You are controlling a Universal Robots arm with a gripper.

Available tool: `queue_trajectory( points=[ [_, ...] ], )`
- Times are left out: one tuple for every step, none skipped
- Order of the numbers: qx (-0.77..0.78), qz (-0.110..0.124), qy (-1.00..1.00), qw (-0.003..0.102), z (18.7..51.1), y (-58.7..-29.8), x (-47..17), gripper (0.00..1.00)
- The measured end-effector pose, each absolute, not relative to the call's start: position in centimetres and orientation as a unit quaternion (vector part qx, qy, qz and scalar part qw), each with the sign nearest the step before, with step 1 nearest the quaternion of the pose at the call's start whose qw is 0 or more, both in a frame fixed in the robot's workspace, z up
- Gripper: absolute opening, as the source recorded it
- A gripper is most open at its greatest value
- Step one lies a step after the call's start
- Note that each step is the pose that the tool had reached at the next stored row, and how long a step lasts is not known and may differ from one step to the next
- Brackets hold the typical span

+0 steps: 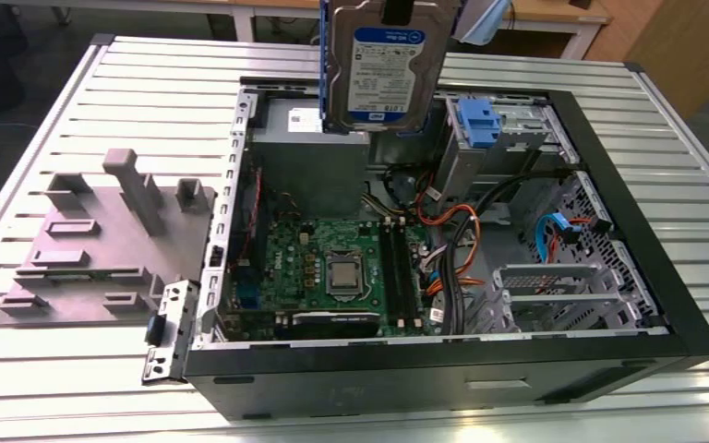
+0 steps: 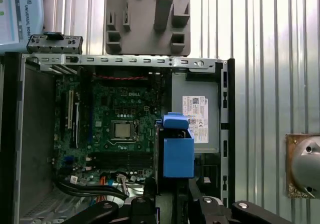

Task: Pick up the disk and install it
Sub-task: 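Pick up the disk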

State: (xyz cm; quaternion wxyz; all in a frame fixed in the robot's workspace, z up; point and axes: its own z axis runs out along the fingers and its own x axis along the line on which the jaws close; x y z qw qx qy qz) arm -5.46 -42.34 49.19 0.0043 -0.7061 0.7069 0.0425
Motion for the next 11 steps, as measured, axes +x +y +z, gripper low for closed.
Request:
queue_trajectory(
  points=[
    [-0.706, 0.043, 0.707, 0.004, 49.2, -42.7, -5.5, 0.35],
    [-0.706, 0.042, 0.707, 0.004, 49.2, -43.0, -5.5, 0.35],
    [-0.706, 0.043, 0.707, 0.004, 49.2, -43.4, -5.5, 0.35],
    [-0.706, 0.043, 0.707, 0.004, 49.2, -43.7, -5.5, 0.35],
    [-0.706, 0.043, 0.707, 0.004, 49.2, -44.1, -5.5, 0.35],
    [-0.706, 0.042, 0.707, 0.004, 49.2, -44.4, -5.5, 0.35],
    [-0.706, 0.043, 0.707, 0.004, 49.2, -44.7, -5.5, 0.35],
    [-0.706, 0.043, 0.707, 0.004, 49.2, -45.1, -5.5, 0.35],
    [-0.706, 0.043, 0.707, 0.004, 49.2, -45.4, -5.5, 0.35],
    [-0.706, 0.042, 0.707, 0.004, 49.2, -45.7, -5.5, 0.35],
    [-0.706, 0.043, 0.707, 0.004, 49.2, -46.1, -5.5, 0.35]
  ],
)
